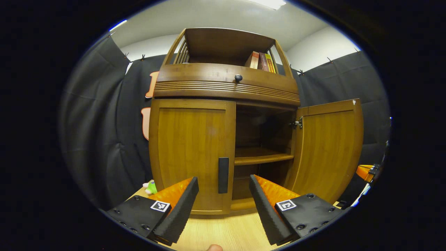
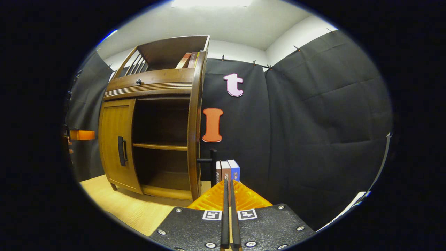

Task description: Open the right door of the double-door shoe cabinet with the right hand, and open the left door with the left hand.

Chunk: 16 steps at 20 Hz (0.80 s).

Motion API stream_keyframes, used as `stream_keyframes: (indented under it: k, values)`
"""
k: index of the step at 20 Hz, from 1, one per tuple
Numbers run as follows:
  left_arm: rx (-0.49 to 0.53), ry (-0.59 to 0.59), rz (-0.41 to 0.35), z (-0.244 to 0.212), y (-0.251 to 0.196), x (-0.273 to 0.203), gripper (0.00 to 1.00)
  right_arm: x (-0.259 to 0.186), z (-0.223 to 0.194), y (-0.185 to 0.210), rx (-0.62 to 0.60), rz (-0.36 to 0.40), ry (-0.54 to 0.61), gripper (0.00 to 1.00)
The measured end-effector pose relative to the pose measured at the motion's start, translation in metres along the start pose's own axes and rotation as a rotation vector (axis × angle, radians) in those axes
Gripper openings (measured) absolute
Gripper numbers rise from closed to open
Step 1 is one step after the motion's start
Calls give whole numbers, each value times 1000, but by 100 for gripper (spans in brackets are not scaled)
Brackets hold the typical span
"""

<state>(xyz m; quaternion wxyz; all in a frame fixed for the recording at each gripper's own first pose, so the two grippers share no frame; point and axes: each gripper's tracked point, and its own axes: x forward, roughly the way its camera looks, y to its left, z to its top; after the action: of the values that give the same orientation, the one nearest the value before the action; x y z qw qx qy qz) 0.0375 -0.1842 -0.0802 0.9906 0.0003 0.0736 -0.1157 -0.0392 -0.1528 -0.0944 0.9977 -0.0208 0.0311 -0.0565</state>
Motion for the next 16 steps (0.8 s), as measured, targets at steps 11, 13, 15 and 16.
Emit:
stream_keyframes:
  k: [11,13,15,16]
  values:
    - [-27,88,18,-58,3,115,95,14,-1,-22,68,-47,2,93]
    - [-32,99,25,-66,7,130,95,14,0,-24,73,-53,-5,100]
    - [-34,92,25,-68,8,141,95,15,1,-26,79,-58,-10,100]
    - [-29,87,32,-69,9,145,90,15,2,-28,82,-64,-12,100]
